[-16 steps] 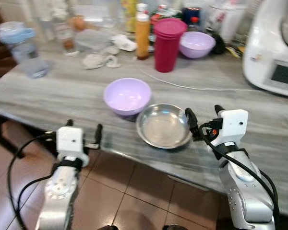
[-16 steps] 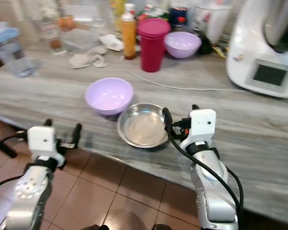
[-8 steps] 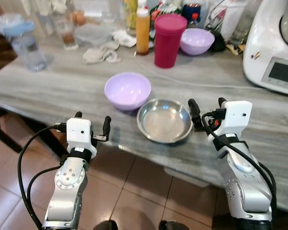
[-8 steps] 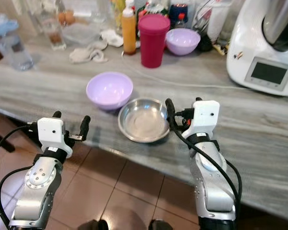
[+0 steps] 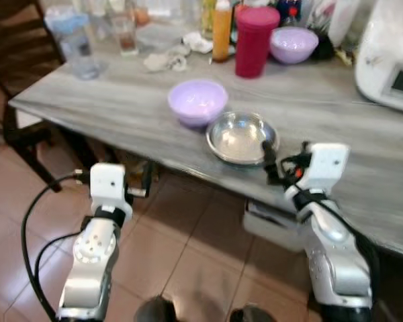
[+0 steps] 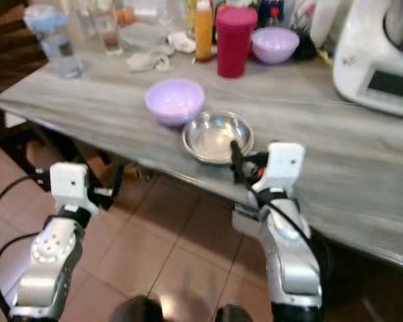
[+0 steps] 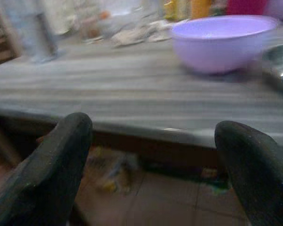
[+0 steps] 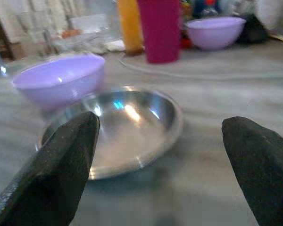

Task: Setting the table

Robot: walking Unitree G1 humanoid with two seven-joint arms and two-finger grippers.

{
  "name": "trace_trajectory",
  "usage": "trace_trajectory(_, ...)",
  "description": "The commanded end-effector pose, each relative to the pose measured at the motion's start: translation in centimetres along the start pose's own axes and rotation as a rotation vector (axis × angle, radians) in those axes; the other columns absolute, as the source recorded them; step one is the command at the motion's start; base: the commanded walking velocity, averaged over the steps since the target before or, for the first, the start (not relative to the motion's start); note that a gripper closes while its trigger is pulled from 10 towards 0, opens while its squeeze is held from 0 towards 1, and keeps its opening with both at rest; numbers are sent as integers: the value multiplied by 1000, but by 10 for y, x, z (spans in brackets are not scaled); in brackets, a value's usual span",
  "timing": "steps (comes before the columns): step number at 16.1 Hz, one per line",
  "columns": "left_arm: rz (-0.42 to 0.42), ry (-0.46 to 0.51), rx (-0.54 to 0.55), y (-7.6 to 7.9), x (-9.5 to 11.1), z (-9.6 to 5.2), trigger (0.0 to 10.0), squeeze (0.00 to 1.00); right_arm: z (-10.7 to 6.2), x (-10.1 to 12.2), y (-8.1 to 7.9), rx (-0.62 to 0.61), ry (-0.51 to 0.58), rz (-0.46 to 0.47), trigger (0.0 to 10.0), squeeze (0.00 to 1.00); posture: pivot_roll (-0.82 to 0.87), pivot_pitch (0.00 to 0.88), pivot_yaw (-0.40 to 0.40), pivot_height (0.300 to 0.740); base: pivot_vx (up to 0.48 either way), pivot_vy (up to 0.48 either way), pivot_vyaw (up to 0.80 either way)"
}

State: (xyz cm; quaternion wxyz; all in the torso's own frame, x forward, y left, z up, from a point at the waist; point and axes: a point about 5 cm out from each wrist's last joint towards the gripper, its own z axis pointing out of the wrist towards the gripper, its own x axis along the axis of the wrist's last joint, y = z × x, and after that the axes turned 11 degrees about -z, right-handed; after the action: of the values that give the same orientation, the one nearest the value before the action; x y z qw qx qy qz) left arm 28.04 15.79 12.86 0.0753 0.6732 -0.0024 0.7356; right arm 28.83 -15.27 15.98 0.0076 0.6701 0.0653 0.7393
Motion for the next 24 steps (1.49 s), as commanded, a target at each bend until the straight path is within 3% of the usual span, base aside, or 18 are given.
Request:
trace_trajectory(1, 12, -2, 1, -2, 1, 1, 10000, 0, 0, -1, -1, 20, -10, 0, 10000, 0, -161, 129, 36, 740, -326, 0, 0)
trace_trajectory(10, 14, -15, -32, 1, -1, 5, 10000, 0, 1, -1, -2, 13, 1, 31, 10000, 0, -166, 122, 55, 740, -333, 0, 0)
trace_trajectory(13, 22, -14, -60, 4, -2, 6, 10000, 0, 1, -2, -1, 6, 5, 37, 10000, 0, -168, 124, 62, 740, -306, 0, -717)
trace_trajectory(20, -10, -15, -126, 7, 1, 7, 10000, 0, 2, -2, -4, 10, 1, 43, 10000, 0, -166, 135, 81, 740, 0, 0, 0)
trace_trajectory(24, -30, -21, -153, 9, 2, 7, 10000, 0, 2, -1, -5, 14, 1, 39, 10000, 0, -169, 145, 82, 740, 0, -62, -716)
